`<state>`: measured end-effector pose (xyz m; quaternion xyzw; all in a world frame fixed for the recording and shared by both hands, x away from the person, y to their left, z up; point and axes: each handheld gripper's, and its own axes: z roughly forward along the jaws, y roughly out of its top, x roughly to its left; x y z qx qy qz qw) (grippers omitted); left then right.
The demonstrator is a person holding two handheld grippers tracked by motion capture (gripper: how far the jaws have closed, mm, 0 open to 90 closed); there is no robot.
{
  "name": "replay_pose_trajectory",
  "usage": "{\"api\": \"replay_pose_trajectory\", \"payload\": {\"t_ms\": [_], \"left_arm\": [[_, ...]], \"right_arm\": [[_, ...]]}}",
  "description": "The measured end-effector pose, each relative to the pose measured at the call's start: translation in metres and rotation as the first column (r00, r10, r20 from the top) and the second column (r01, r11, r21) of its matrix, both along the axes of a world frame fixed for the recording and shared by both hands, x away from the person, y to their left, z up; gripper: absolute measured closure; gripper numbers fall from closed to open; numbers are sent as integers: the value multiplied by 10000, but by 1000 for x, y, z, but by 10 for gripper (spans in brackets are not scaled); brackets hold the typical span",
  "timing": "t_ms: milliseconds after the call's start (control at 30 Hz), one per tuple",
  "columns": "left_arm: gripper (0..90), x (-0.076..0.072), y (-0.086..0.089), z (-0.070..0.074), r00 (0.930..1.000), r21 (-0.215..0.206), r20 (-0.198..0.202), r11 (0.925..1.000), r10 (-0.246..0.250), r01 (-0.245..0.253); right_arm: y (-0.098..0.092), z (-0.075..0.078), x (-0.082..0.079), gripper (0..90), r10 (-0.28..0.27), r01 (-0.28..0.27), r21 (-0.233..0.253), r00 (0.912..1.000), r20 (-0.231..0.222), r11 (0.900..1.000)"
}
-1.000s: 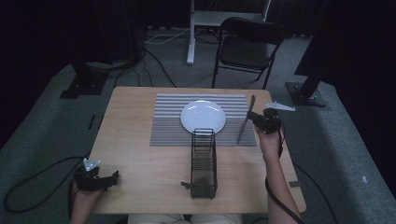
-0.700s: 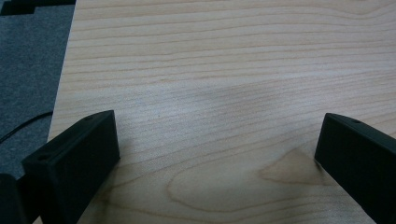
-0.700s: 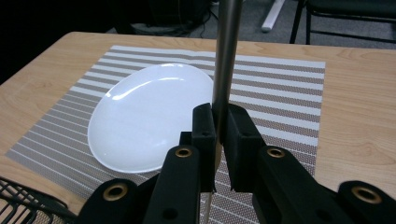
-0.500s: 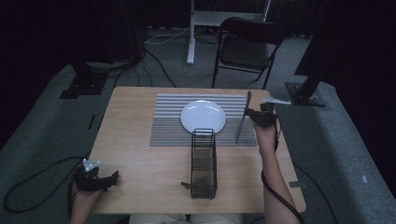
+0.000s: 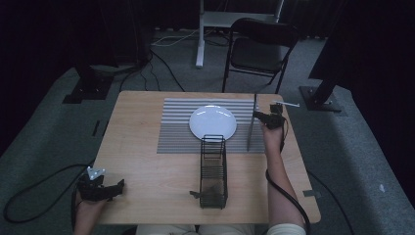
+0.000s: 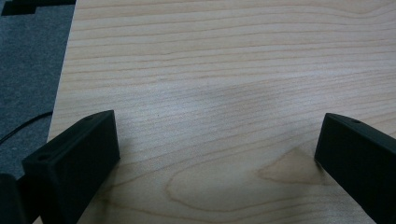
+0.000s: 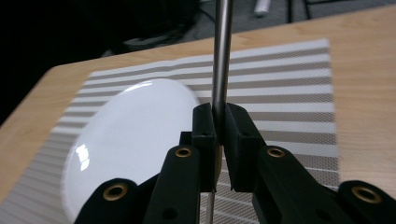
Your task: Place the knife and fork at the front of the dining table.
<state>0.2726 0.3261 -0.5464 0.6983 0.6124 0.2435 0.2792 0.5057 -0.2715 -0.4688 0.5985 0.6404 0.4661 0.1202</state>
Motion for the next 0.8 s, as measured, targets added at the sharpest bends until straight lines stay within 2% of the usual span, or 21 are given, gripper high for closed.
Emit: {"api": "replay_pose_trajectory", "payload": {"t_ms": [100,133,200,233,267,300,333,367,433,500,633,700,733,800], "left_arm": [[0,0,0,0,10000,-6,-10,10000,1,-1],[0,0,0,0,10000,-32,2,10000,2,-2],[0,0,0,0,10000,-58,23,10000,3,-3],[0,0,0,0,10000,-57,27,10000,1,-1],[0,0,0,0,10000,-58,15,10000,4,-3],[0,0,0,0,10000,-58,15,10000,4,-3],[0,1,1,0,10000,-85,18,10000,-12,12],[0,1,0,0,10000,-66,12,10000,-14,14],[0,1,0,0,10000,-68,8,10000,-25,25],[0,0,1,0,10000,-134,50,9999,1,0],[0,0,0,0,10000,-114,40,9999,4,-3],[0,0,0,0,10000,-95,34,10000,5,-5],[0,0,0,0,10000,-98,36,10000,7,-6],[0,0,0,0,10000,-83,29,10000,13,-13]], "right_arm": [[-6,-14,10,836,-272,299,679,9988,-395,9972],[-7,-18,12,836,-426,462,729,9979,-496,9963],[-11,-28,16,839,-521,598,1196,9964,-662,9910],[-12,-31,16,900,-637,711,1242,9960,-626,9897],[-14,-34,16,900,-636,719,1582,9963,-570,9848],[-14,-34,16,900,-636,719,1582,9963,-570,9848],[-15,-36,17,900,-682,768,1815,9963,-531,9804],[-12,-38,18,900,-775,844,1293,9954,-570,9880],[-11,-41,18,900,-838,910,1174,9943,-652,9889],[-7,-48,17,900,-724,791,697,9930,-929,9944],[-2,-54,13,900,-454,541,972,9949,-896,9938],[1,-56,8,900,-360,424,757,9958,-840,9962],[1,-57,7,900,-297,375,939,9961,-835,9949],[1,-57,2,900,-433,483,753,9969,-656,9960]]}}
